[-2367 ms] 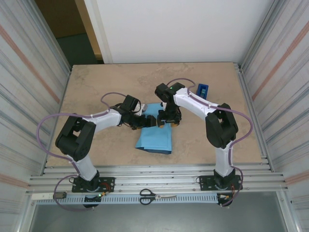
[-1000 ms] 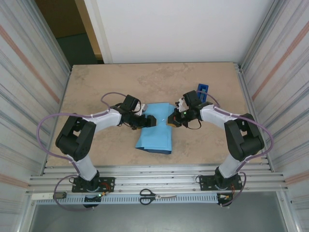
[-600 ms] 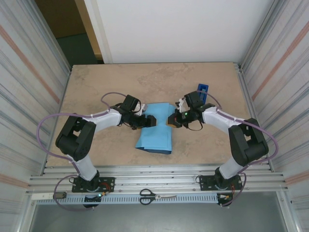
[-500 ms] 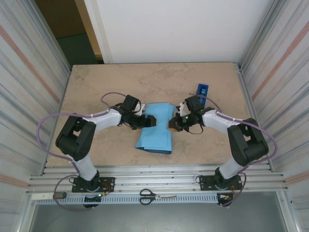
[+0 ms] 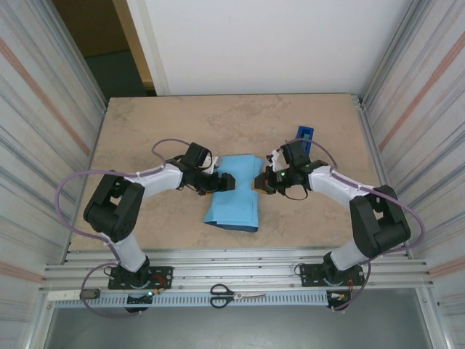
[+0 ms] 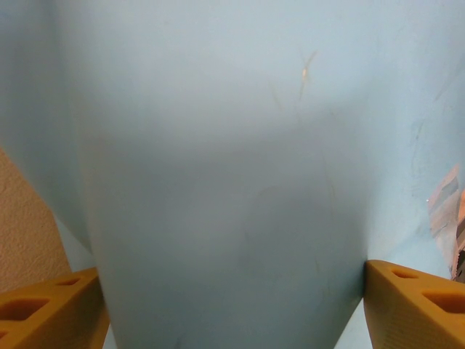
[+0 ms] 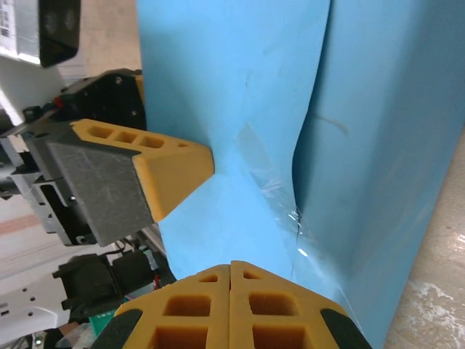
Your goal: Wrap the gift box in paper
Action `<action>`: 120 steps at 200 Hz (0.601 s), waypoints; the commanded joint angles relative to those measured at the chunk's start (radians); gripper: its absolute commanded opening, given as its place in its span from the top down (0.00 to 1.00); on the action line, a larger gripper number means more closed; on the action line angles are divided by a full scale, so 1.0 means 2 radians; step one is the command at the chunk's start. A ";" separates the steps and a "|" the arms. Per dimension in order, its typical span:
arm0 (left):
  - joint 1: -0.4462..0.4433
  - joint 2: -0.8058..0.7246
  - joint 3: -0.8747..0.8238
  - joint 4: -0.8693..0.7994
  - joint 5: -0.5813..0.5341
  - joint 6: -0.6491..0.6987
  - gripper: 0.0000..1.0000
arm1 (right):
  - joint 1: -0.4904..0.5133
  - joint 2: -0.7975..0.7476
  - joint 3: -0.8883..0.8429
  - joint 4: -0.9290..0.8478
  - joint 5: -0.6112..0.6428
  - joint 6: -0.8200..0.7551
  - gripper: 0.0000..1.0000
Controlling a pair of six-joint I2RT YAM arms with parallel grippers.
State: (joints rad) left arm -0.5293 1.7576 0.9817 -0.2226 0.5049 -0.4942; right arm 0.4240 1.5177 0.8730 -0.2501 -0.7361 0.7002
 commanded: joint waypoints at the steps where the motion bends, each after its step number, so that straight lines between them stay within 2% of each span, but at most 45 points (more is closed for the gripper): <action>1: -0.017 0.065 -0.036 -0.065 -0.061 0.012 0.16 | -0.001 -0.004 -0.029 0.017 0.010 0.017 1.00; 35: -0.017 0.065 -0.037 -0.064 -0.060 0.012 0.16 | 0.003 0.011 -0.059 0.044 0.010 0.035 1.00; 83: -0.017 0.064 -0.036 -0.067 -0.060 0.013 0.16 | -0.005 -0.015 0.007 0.002 0.016 0.022 0.99; 120: -0.017 0.063 -0.035 -0.067 -0.061 0.012 0.16 | -0.007 0.028 0.031 0.021 0.011 0.030 1.00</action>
State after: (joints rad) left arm -0.5293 1.7576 0.9817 -0.2234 0.5053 -0.4942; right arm 0.4118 1.5272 0.9047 -0.2100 -0.7193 0.7513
